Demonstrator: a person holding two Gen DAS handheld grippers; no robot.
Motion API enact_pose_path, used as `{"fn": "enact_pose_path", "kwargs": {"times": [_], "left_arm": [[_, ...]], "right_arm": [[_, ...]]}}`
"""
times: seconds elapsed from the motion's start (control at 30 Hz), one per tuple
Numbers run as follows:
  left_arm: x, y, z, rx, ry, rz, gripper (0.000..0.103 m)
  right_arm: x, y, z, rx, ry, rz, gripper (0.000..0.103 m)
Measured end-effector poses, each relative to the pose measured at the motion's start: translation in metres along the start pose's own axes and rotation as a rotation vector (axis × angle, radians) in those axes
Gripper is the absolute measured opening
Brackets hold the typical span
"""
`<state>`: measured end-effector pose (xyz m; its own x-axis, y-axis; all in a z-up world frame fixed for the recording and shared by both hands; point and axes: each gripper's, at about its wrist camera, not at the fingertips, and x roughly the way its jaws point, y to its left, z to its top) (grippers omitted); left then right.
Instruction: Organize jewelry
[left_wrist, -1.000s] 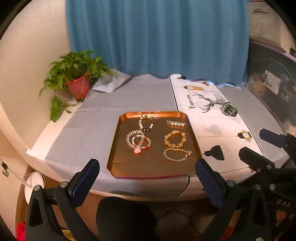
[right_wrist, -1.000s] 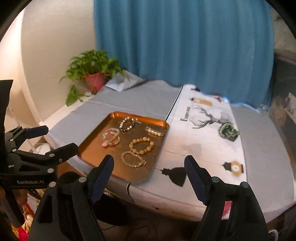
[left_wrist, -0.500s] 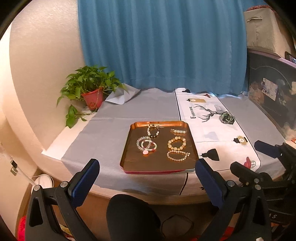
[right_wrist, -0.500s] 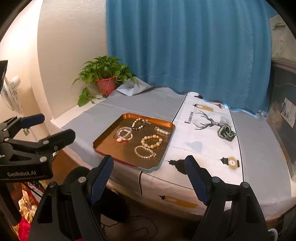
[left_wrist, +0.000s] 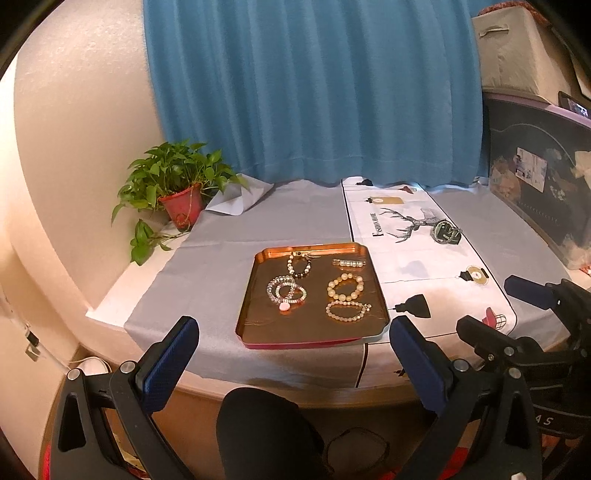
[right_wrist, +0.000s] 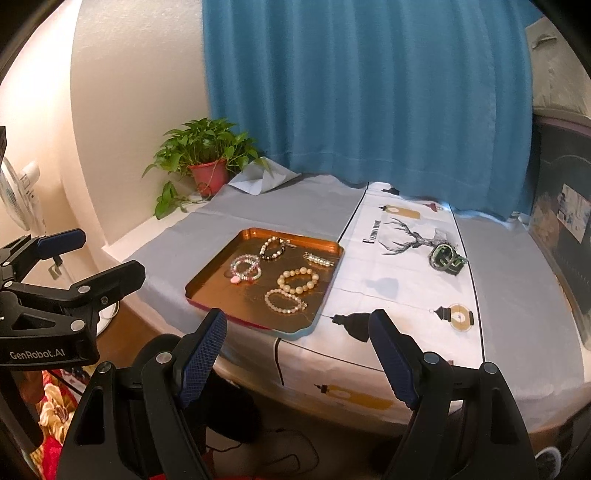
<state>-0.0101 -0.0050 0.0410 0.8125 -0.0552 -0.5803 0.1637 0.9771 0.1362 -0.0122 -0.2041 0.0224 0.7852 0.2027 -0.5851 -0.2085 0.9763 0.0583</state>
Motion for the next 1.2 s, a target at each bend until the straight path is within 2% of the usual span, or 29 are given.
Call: {"fn": "enact_pose_path", "kwargs": {"times": [0.47, 0.77, 1.0, 1.2], "left_arm": [[0.006, -0.003, -0.001, 0.003, 0.015, -0.004, 0.103], [0.026, -0.008, -0.001, 0.013, 0.054, -0.003, 0.103], [0.051, -0.014, 0.005, 0.016, 0.089, 0.001, 0.103], [0.078, -0.024, 0.016, 0.021, 0.120, -0.004, 0.103]], "right_arm": [[0.005, -0.005, -0.004, 0.030, 0.017, -0.010, 0.080], [0.019, -0.015, -0.005, 0.058, 0.043, -0.010, 0.080], [0.035, -0.041, -0.008, 0.104, 0.066, -0.027, 0.080], [0.051, -0.080, -0.008, 0.171, 0.076, -0.067, 0.080]]}}
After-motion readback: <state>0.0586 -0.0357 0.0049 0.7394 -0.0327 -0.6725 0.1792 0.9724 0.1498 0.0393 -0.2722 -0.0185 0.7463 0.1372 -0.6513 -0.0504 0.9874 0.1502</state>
